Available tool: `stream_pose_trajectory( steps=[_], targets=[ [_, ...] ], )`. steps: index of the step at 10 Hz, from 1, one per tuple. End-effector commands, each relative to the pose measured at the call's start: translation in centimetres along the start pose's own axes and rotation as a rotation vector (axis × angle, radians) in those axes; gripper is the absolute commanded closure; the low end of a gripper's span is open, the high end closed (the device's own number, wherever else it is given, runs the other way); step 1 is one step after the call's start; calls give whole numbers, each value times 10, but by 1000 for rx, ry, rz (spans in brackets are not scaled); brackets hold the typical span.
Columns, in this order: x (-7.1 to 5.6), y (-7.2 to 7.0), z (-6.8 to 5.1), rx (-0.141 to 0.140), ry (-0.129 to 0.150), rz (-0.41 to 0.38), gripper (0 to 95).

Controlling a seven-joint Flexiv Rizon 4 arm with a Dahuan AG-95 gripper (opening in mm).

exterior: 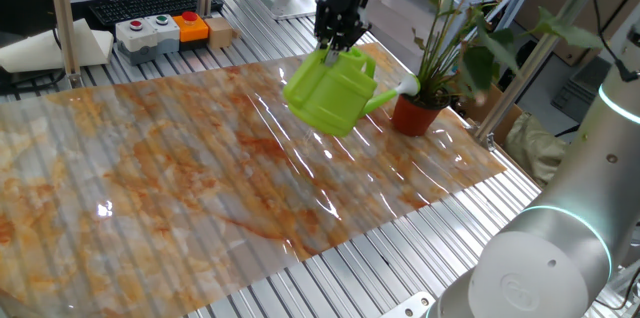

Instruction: Water the plant

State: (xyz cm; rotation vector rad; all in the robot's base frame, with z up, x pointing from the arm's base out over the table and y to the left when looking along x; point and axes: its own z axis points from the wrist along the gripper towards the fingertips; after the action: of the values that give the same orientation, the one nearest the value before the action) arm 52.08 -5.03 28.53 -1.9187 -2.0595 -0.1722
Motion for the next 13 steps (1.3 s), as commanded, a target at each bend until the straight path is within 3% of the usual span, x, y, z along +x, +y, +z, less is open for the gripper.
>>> stream_pose_trajectory(
  steps=[1,3,4,5,7,10,11,13],
  targets=[
    [1,0,-10,11,-17,2,950],
    [3,-1,-10,13,-56,10,950],
    [6,-3,-11,15,-63,6,950],
    [6,-3,-11,15,-53,11,950],
    [6,-3,-11,16,-60,-7,950],
    [10,-4,-12,10,-32,7,950],
    [9,-4,-12,14,-69,-4,950],
    [9,-4,-13,14,-75,-12,950]
  ],
)
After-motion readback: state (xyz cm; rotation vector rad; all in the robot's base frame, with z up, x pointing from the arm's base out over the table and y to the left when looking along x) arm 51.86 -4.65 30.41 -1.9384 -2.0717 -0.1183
